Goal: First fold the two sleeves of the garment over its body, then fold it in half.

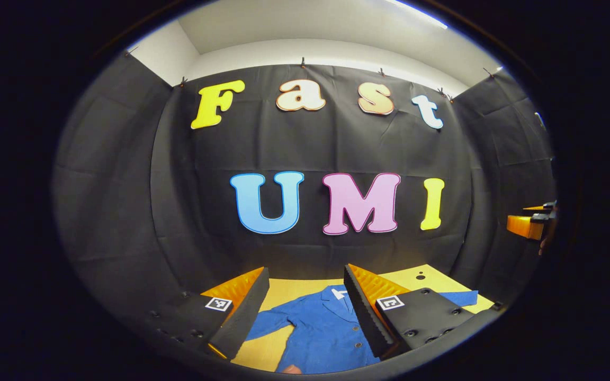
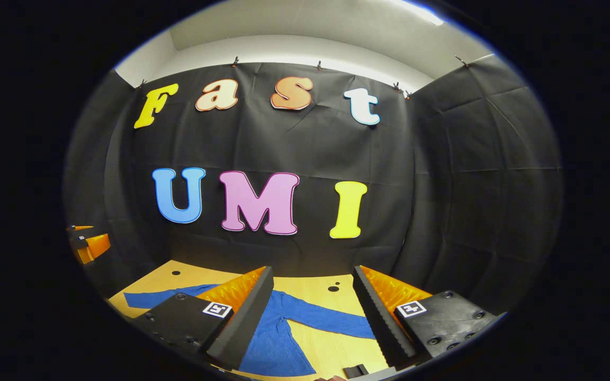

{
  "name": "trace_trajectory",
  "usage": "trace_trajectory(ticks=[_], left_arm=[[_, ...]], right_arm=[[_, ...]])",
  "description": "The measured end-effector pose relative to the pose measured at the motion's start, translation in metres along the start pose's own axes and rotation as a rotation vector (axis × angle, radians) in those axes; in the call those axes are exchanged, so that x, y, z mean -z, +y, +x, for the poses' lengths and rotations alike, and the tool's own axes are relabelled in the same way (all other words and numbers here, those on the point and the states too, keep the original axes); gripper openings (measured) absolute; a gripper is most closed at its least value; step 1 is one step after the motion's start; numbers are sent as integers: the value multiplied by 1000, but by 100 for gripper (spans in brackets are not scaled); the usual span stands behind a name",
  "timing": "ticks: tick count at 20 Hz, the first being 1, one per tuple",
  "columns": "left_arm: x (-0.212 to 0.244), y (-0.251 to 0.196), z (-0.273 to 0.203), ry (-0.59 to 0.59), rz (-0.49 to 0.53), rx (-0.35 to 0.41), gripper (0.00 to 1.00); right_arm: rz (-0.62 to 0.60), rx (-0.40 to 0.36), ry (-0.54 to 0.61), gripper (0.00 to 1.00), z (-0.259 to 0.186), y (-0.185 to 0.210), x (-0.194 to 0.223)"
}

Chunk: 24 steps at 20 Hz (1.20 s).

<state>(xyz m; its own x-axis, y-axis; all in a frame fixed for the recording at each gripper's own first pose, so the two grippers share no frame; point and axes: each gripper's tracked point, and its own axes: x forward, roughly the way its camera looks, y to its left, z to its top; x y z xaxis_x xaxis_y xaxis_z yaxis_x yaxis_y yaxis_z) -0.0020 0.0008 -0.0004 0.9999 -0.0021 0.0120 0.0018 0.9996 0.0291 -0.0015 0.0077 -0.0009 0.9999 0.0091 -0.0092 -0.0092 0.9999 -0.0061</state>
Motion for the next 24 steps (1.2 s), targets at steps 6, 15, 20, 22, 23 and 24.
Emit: trace_trajectory(ticks=[6,15,20,22,23,24], left_arm=[[-1,0,1,-2,-6,2,81],[15,-4,3,26,-20,45,80],[28,13,2,48,-40,44,83],[36,25,-1,62,-42,25,82],[38,32,-3,64,-46,14,80],[39,39,-5,66,-50,0,80]], right_arm=[[-7,-32,-15,96,2,9,-5],[25,-131,117,96,36,12,-13],[-50,-205,264,96,68,15,13],[-30,-206,363,96,89,1,28],[-12,-194,433,96,95,-9,40],[15,-184,498,96,103,-18,51]])
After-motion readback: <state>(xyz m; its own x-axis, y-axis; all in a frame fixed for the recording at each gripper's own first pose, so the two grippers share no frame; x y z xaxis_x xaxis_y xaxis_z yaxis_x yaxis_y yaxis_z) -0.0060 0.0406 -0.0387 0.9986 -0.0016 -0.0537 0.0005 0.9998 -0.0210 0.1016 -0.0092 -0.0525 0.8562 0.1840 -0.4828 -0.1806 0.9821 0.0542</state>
